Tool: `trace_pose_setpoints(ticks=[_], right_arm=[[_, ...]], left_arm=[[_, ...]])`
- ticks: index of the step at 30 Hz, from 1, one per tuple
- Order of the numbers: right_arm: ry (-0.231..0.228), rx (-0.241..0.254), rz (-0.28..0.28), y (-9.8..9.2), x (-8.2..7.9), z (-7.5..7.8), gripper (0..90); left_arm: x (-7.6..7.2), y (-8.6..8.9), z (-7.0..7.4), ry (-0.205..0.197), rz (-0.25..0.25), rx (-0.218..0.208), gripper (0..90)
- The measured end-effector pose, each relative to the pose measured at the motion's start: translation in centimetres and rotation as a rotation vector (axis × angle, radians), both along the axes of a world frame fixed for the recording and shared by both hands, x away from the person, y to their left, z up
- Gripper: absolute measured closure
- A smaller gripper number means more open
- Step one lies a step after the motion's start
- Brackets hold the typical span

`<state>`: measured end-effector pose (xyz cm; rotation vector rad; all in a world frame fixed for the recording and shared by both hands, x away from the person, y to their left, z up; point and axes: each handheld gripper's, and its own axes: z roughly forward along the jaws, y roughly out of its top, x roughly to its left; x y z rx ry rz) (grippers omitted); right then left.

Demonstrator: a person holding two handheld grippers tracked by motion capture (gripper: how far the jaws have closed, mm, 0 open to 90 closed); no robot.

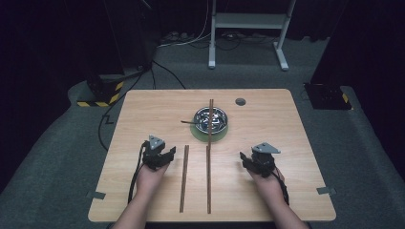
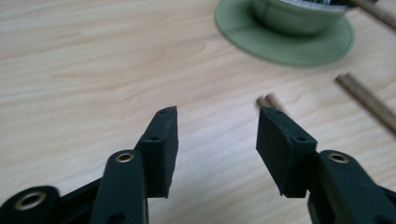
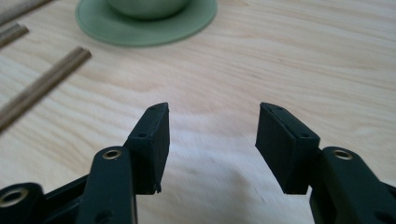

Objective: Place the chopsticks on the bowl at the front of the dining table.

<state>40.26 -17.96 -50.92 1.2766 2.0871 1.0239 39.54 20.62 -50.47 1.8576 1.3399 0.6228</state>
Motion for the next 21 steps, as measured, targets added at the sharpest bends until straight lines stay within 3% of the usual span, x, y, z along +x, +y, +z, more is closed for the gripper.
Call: trace_pose_setpoints(ticks=[5, 7, 10, 12, 16, 21], right_arm=[[0.023, -0.027, -0.018, -2.3, -1.0, -0.9, 42.1], [0.056, -0.039, -0.036, -3.5, -1.4, -1.3, 41.0], [0.043, -0.033, -0.05, -5.1, -2.3, -1.2, 41.0], [0.063, -0.048, -0.058, -6.2, -2.8, -1.3, 40.5], [0.093, -0.05, -0.066, -8.4, -3.8, -1.3, 34.8], [0.103, -0.027, -0.081, -9.4, -4.4, -1.3, 31.1]], left_arm=[[-1.4, 1.5, -0.7, 0.031, 0.011, 0.02, 42.6], [-2.1, 2.3, -0.9, 0.057, 0.012, 0.031, 40.6], [-3.2, 3.5, -1.4, 0.091, 0.012, 0.043, 37.0], [-4.1, 4.4, -1.8, 0.112, 0.019, 0.053, 34.8], [-6.3, 6.6, -1.9, 0.112, 0.053, 0.045, 30.5], [-9.0, 8.0, -2.3, 0.1, 0.08, 0.066, 17.2]])
